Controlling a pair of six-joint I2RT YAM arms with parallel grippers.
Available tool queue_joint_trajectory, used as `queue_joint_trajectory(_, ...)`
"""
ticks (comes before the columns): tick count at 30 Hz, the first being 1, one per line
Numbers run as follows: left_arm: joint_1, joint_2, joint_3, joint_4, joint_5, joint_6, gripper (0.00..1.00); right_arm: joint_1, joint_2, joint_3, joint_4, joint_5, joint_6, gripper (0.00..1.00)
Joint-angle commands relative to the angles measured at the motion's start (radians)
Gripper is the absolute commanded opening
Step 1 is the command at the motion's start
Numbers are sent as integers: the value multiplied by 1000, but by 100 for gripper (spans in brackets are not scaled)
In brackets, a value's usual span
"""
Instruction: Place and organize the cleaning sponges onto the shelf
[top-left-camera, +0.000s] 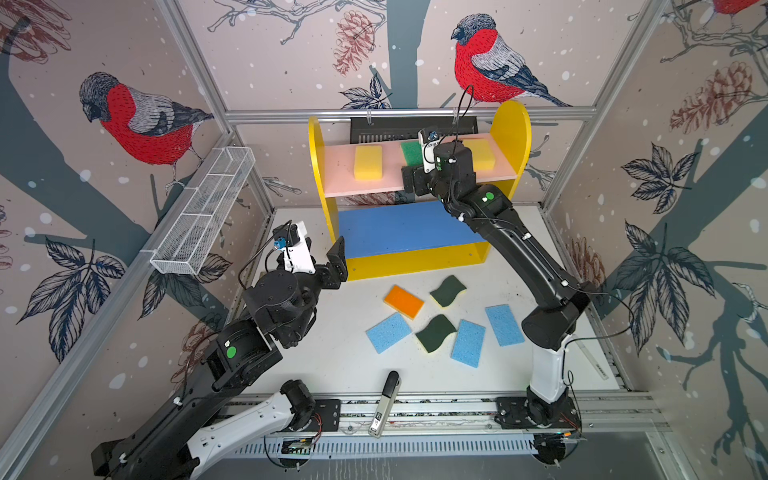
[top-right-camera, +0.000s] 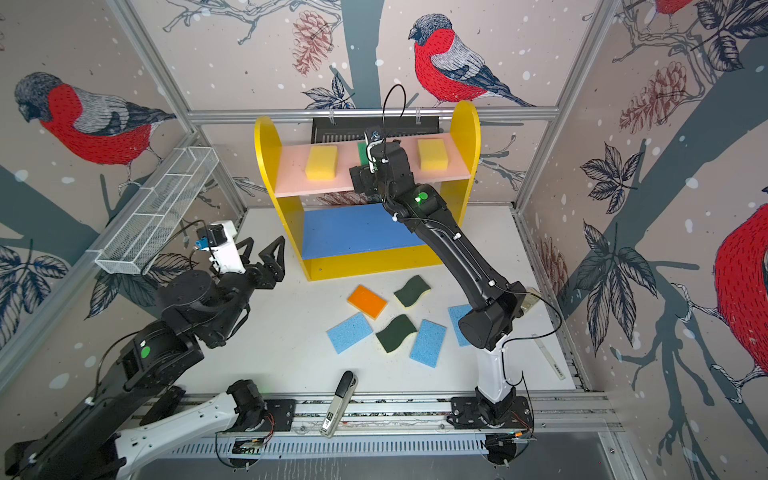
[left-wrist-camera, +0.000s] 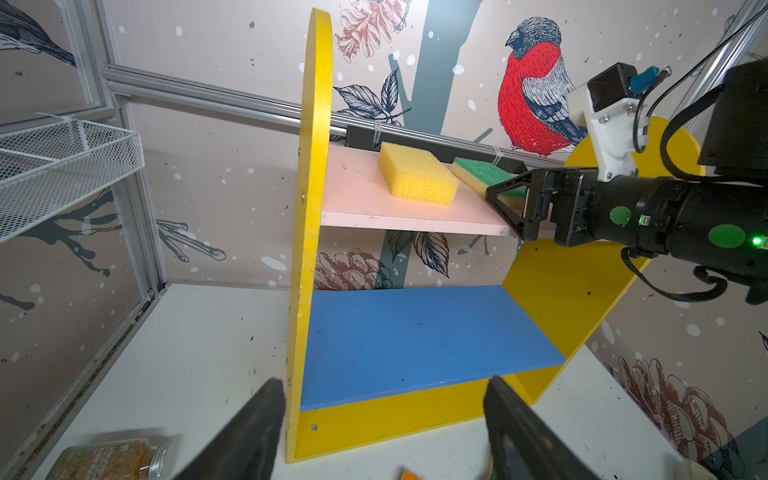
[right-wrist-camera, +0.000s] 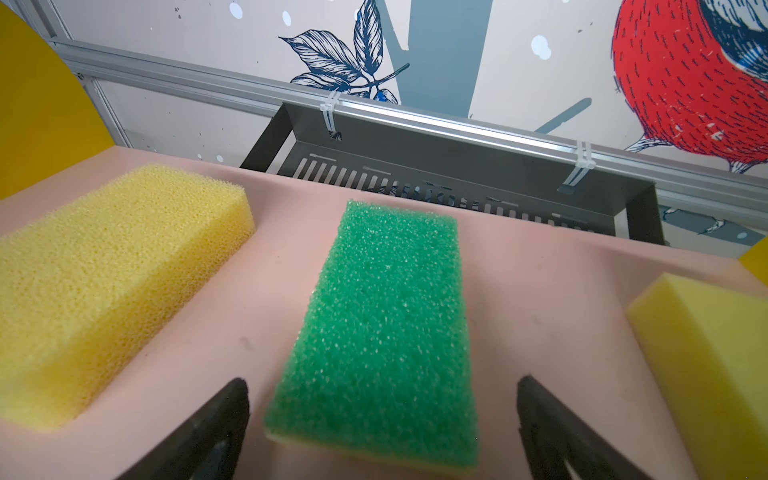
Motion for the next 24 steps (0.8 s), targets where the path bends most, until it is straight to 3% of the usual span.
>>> queue_joint_trajectory(1,1,-5,5,20,-19,13,76,1,16,12,10,11,-10,100)
queue_joint_trajectory(6,1,-10,7,20,-20,16,76,1,45,40,3,15,-11,98)
queue_joint_trajectory(17,1,-18,7,22,-21,15,76,2,47,44,-16,77,-10,69)
queue_joint_trajectory(24,2,-22,4,19,-18,8,76,6,26,27,-8,134,8,65)
